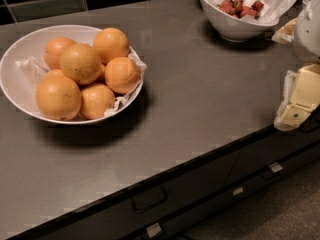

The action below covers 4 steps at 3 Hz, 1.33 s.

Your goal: Pick orange from white bowl

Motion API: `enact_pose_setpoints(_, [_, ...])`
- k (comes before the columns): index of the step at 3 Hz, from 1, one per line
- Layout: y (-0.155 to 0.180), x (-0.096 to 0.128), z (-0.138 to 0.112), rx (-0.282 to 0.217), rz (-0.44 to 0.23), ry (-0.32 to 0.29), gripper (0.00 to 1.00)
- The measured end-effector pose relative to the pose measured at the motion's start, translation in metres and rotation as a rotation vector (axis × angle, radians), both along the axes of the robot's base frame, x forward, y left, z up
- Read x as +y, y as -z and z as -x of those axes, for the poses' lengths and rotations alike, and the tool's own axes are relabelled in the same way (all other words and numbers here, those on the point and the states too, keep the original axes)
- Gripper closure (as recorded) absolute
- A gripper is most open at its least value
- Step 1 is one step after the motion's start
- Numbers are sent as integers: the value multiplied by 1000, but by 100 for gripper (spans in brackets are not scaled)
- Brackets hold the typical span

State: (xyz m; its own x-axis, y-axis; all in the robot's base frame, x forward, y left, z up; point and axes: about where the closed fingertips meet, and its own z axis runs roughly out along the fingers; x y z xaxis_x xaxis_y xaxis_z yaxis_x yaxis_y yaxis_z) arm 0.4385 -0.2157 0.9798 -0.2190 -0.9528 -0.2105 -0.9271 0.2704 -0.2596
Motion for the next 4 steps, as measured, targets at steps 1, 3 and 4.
enact_pose_setpoints(1, [0,0,0,0,0,0,0])
enact_pose_setpoints(3, [-23,40,-27,-65,-3,-138,0])
enact_pose_setpoints(4, [-37,91,-52,-101,-27,-291,0])
